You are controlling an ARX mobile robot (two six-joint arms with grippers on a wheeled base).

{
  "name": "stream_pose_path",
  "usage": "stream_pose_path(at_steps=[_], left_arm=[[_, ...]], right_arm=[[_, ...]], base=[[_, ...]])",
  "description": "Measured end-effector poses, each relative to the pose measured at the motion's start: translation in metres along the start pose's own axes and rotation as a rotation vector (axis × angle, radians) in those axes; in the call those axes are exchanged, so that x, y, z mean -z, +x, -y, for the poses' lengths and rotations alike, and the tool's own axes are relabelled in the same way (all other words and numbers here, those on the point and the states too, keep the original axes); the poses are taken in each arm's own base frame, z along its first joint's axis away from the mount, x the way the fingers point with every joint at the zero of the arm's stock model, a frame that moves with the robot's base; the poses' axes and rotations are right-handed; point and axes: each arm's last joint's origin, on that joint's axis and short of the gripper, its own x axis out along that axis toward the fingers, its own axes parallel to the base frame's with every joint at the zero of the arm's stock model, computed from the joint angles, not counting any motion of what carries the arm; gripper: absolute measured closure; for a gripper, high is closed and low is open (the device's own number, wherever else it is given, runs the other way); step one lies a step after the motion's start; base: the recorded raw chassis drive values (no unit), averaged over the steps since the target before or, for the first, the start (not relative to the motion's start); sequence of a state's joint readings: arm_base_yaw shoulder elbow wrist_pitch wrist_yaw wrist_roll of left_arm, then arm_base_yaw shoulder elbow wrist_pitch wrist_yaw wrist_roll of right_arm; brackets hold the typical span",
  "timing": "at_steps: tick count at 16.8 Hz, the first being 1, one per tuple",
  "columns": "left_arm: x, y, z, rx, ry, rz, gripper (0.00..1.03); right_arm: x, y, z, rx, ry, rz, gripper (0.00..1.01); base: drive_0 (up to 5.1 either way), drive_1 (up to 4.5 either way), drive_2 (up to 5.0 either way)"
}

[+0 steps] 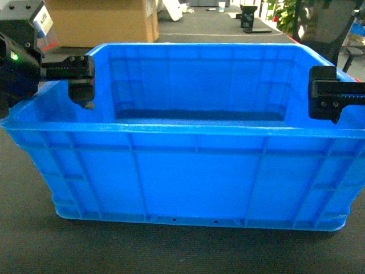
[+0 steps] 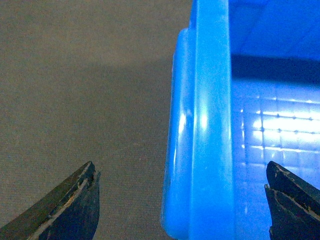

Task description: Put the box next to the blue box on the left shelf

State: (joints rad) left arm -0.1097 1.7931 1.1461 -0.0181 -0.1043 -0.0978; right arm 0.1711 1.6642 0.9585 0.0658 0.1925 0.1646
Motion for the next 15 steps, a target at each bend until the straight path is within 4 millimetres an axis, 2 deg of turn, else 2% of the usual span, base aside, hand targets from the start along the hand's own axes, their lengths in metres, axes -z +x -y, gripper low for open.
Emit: stream_pose_path(at_steps=[2,3,5,6,7,8,9,12,15], left_arm=[[0.000,0.000,0.002,-0.003,0.006,-0.012,0.06],[-0.001,-0.001,0.004,-0.007,0.019,-0.015,0.14],[0.000,-0.001,0.004,-0.010,0.040,-0.034,0.34],[0.001,-0.001,0.005,-0.010,0.039,-0.049,0.58],[-0.001,-0.005,0.005,-0.016,0.038,-0.047,0.82],[0.008,-0.017,0.008,-0.050,0.043,0.029,0.82],[0.010,-0.043,0.008,-0.099,0.043,0.219,0.83],[0.006,-0.065,0.009,-0.106,0.023,0.335,0.83],[0.006,-0.079,0.009,-0.113,0.012,0.397,0.83]], right_arm=[[0.001,0.002,-0.001,0.004,-0.002,0.000,0.03],[0.001,0.003,-0.001,0.003,-0.004,0.001,0.05],[0.001,0.003,-0.002,0.005,-0.013,0.000,0.25],[0.000,0.003,-0.002,0.011,-0.023,0.004,0.49],[-0.001,0.002,-0.001,0.033,-0.024,0.011,0.80],[0.003,-0.007,-0.002,0.030,-0.004,0.055,0.82],[0.007,-0.033,-0.004,0.039,0.019,0.152,0.82],[0.004,-0.055,-0.004,0.041,0.037,0.237,0.82],[0.003,-0.067,-0.004,0.039,0.048,0.288,0.82]], base=[[0.0,0.00,0.0],[0.0,0.00,0.0],[0.0,0.00,0.0],[0.0,0.00,0.0],[0.0,0.00,0.0],[0.0,0.00,0.0],[0.0,0.00,0.0],[0.0,0.00,0.0],[0.0,0.00,0.0]])
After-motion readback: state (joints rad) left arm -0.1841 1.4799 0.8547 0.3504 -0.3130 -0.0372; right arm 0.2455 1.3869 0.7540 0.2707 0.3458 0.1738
